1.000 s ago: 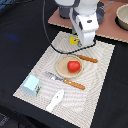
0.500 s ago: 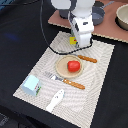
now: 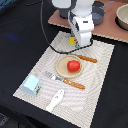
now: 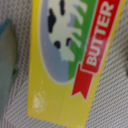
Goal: Interact with the objects in diverse but meaningful ways.
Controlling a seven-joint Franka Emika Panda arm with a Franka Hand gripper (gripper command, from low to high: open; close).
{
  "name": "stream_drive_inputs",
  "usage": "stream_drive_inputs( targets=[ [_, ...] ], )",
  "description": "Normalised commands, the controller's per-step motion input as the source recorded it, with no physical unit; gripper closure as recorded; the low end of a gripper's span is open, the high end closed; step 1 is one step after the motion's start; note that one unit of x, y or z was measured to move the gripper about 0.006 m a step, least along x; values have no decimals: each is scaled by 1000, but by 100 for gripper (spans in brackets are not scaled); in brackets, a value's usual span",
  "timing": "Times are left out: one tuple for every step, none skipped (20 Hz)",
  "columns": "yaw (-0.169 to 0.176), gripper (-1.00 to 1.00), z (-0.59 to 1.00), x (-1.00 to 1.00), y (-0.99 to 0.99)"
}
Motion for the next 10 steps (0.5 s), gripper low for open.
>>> stream_drive_inputs(
  targets=[
    [10,100,-614,-246,203],
    [12,100,-594,-234,197],
    [11,100,-557,-237,169],
    [11,100,-483,-194,166],
    [12,100,-377,-174,154],
    [16,100,-49,-174,151],
    [16,100,186,-134,186],
    [0,100,803,-51,231],
    [0,100,1000,-43,269],
    [0,100,1000,-80,180]
  ],
)
